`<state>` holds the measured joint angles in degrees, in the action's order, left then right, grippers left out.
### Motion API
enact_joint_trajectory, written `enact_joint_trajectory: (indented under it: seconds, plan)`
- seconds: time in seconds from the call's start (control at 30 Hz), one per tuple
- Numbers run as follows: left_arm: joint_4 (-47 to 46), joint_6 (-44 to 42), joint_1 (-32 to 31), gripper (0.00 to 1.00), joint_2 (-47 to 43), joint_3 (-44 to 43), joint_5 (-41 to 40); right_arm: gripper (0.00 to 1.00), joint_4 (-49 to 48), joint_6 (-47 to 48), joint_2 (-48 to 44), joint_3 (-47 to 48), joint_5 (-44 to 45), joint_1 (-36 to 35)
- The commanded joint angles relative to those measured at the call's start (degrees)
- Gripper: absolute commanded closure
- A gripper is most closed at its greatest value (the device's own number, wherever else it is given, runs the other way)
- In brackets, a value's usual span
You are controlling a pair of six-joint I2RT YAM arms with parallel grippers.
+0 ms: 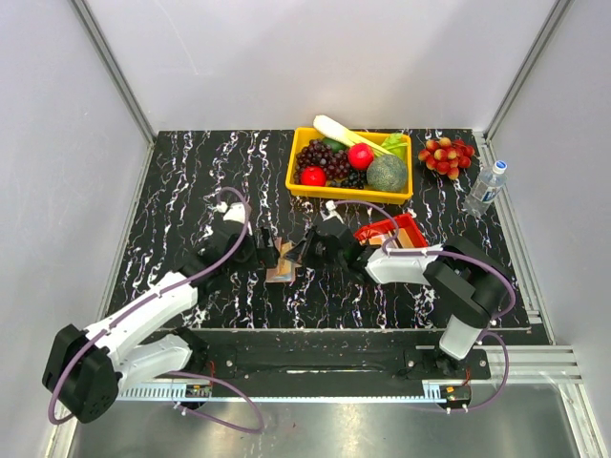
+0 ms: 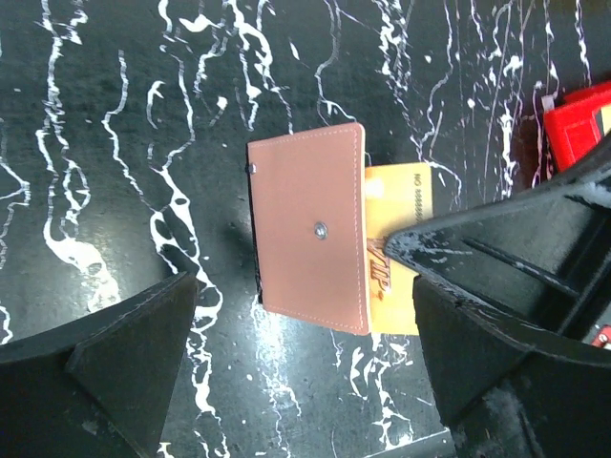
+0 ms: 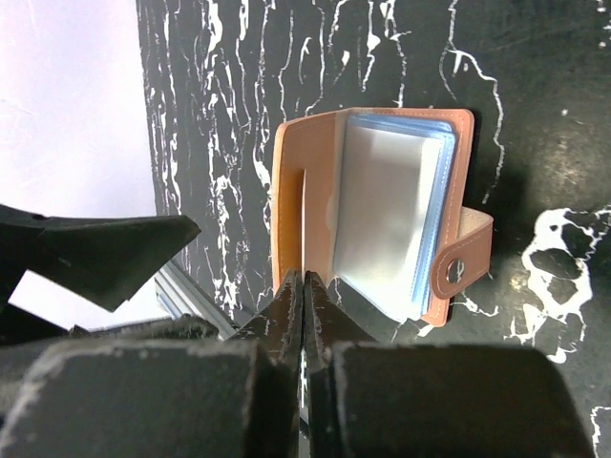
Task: Put the credit cards into the card holder
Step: Open the card holder at the center of the board.
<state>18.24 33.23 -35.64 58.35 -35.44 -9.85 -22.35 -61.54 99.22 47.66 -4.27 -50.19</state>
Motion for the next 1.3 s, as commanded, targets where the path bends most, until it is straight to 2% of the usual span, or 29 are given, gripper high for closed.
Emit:
enact_joint_trajectory:
  seconds: [0.0,0.23,0.77,1.17,1.27]
  plan:
    - [-0.4,-0.28,3.81,0.01,-2.27,0.11,3.16,1.0,-3.58,1.6,0.18,2.79,-2.05,0.18]
    - [-2.5,0.51,7.42,0.01,-2.19,1.95,7.82,1.0,-4.02,1.86,0.97,3.76,-3.11,-0.17]
    - [-4.35,2.62,10.06,0.01,-2.45,4.41,9.32,1.0,-4.63,1.25,3.17,5.25,-5.04,-1.22]
    - [-6.37,3.77,10.59,0.13,-0.87,6.79,9.06,1.0,-5.07,0.81,4.93,6.48,-6.8,-1.4]
    - [-6.11,3.77,10.85,0.27,-0.08,7.05,8.71,1.0,-4.64,0.81,5.02,6.66,-6.71,-1.4]
